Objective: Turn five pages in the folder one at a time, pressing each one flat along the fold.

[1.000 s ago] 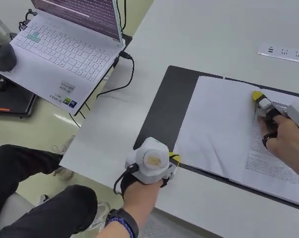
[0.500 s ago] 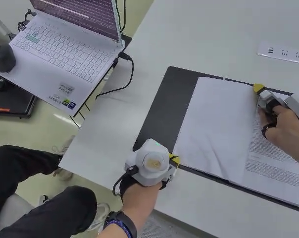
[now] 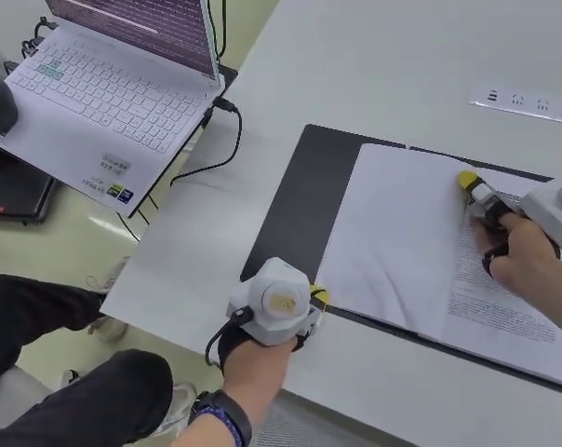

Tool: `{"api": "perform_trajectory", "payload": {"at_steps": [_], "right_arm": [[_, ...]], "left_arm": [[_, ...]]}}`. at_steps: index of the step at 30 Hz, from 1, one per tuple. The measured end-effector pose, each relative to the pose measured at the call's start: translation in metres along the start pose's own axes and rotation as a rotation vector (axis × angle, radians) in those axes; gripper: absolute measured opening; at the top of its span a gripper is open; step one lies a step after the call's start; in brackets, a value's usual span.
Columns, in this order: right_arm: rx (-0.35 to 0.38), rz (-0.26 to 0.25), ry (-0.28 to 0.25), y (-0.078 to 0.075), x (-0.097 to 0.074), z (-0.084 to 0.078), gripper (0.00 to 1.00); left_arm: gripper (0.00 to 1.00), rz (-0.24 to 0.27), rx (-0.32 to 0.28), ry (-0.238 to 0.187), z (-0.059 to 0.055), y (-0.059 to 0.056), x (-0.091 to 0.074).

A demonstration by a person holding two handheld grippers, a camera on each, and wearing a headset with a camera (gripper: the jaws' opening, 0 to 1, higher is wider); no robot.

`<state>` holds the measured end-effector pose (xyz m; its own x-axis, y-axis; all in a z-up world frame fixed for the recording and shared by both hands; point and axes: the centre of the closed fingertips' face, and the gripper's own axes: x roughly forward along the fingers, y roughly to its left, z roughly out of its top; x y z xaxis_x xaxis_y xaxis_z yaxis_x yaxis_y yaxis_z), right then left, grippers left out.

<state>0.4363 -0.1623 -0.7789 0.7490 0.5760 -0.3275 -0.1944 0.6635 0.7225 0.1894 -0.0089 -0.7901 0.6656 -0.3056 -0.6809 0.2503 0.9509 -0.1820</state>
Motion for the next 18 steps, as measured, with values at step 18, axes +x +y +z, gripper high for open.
{"api": "perform_trajectory", "payload": {"at_steps": [18], "right_arm": [[-0.036,0.031,0.029,0.044,-0.060,-0.035,0.00]], "left_arm": [[0.00,-0.014,0.048,0.004,0.000,-0.001,-0.001]]}}
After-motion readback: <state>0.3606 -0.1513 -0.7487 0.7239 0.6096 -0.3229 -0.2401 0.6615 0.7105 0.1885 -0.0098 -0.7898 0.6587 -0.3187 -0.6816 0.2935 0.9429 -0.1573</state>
